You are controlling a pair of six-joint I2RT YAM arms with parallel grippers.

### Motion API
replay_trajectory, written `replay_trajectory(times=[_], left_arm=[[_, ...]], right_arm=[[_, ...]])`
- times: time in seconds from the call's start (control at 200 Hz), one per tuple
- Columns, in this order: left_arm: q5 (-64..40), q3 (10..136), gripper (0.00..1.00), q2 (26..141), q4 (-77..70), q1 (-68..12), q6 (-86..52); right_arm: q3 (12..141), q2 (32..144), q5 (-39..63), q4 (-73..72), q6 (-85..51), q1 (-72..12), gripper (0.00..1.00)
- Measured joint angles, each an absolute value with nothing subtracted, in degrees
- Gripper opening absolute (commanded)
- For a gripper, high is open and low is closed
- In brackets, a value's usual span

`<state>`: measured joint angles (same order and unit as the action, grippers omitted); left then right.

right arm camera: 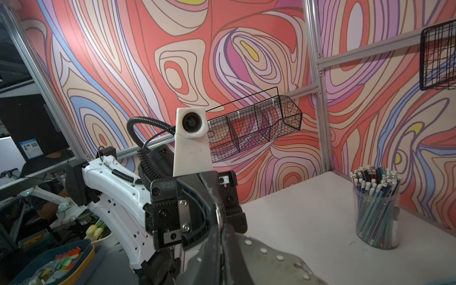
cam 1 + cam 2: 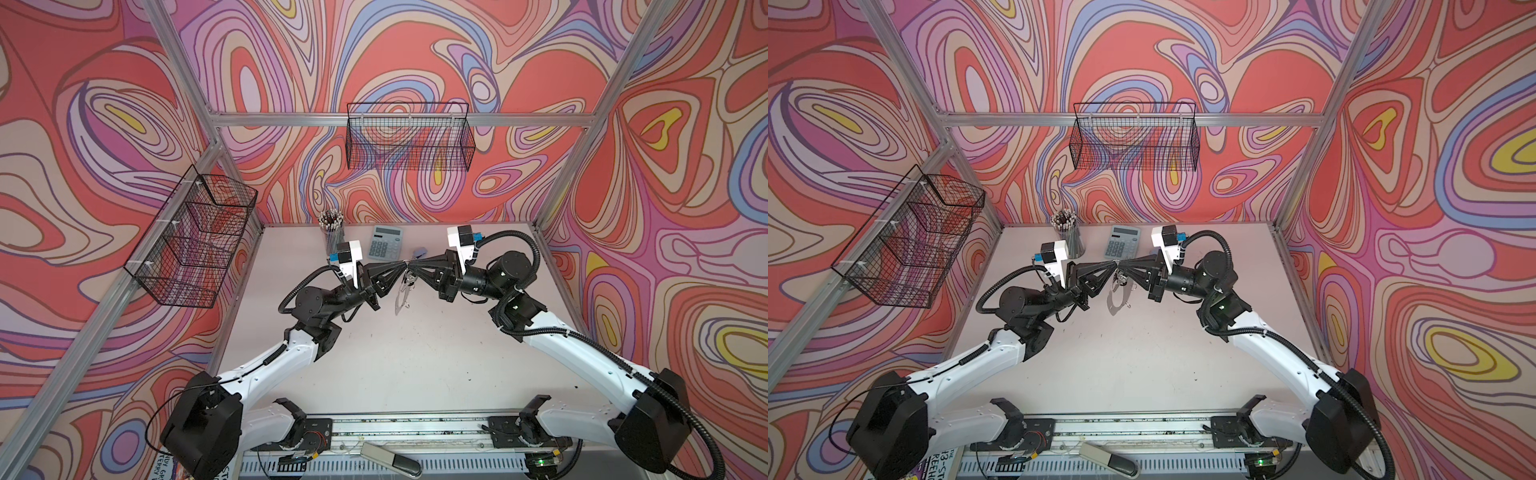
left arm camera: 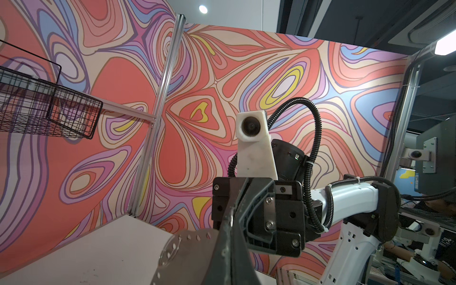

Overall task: Attach keys to a key ring
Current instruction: Insert the key into the keyring.

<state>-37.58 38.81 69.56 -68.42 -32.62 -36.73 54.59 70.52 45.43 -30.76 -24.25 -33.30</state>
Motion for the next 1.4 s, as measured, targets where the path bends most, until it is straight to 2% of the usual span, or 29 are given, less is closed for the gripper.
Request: replay_trajectory(times=[0.115,0.155,0.2,0.22,0.351,0.476,0.716,0.906,1.177,1.402], left_arm=[[-37.58,38.81,0.04,69.56,-68.34,-32.60,-36.71],[-37.58,38.81,0.10,69.56,-68.16,-32.60,-36.71],[-37.58,38.81,0.23,69.54,-68.12,-32.56,-36.62],[-37.52,38.81,0.24,69.54,-67.96,-32.53,-36.69],[-38.85,38.94,0.25,68.75,-64.77,-31.05,-36.64],[-42.15,40.18,0.25,65.93,-55.61,-27.42,-34.89],[-46.78,51.68,0.26,58.96,-22.59,-25.82,-17.69],[-49.15,59.77,0.26,59.79,-1.78,-25.82,-4.47],[-51.62,63.96,0.25,66.08,15.07,-25.82,4.60],[-51.66,65.25,0.23,67.59,18.50,-25.82,7.09]], right_arm=[[54.63,70.48,45.23,-30.30,-23.44,-33.30,0.00],[54.83,70.39,45.19,-29.71,-23.11,-33.30,0.00],[55.29,70.35,45.15,-28.69,-22.55,-33.32,0.00],[55.46,70.35,45.21,-28.34,-22.31,-33.32,0.00],[56.71,70.35,45.01,-22.79,-19.11,-33.47,0.00],[59.94,70.35,44.05,-13.04,-12.69,-33.47,0.00],[67.16,71.42,40.69,6.61,2.04,-33.47,0.00],[70.78,73.67,39.05,17.78,10.39,-33.47,0.00],[73.30,74.96,38.11,24.75,15.20,-34.48,0.00],[74.30,76.14,37.80,26.85,16.62,-36.21,0.00]])
